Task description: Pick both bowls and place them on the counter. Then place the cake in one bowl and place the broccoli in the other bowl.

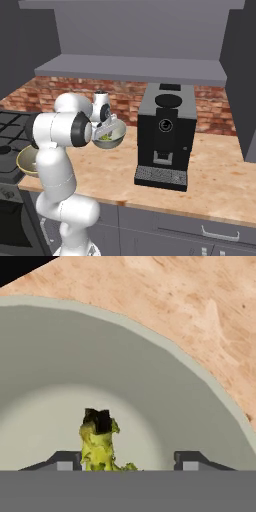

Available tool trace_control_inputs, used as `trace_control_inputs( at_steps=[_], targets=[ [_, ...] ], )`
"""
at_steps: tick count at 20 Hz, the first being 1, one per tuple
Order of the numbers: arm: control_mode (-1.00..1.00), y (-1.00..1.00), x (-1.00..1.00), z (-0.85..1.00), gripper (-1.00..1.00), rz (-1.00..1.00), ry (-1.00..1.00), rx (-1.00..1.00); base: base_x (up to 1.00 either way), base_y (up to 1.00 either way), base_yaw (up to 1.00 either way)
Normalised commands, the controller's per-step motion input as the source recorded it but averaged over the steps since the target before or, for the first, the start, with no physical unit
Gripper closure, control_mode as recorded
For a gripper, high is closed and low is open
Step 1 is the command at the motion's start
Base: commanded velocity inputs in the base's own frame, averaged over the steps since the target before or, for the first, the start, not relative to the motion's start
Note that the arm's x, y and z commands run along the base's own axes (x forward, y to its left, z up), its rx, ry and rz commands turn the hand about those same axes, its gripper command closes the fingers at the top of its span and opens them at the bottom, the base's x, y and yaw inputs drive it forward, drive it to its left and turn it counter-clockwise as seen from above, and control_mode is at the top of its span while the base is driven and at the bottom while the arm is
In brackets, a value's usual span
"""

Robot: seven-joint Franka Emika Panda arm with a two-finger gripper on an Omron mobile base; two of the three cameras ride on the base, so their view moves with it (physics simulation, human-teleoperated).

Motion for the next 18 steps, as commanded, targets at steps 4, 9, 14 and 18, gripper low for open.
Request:
trace_control_inputs(
  at_steps=[4, 9, 14, 18],
  targets=[
    [-1.0, 0.0, -0.01, 0.01, -1.0, 0.0, -0.03, 0.0, 0.0, 0.0, 0.0],
    [-1.0, 0.0, -0.12, 0.14, -1.0, 0.0, -0.04, 0.0, 0.0, 0.0, 0.0],
    [-1.0, 0.0, -0.25, 0.19, -1.0, 0.0, -0.06, 0.0, 0.0, 0.0, 0.0],
    [-1.0, 0.0, -0.35, 0.24, -1.0, -0.01, -0.07, 0.0, 0.0, 0.0, 0.0]
  ],
)
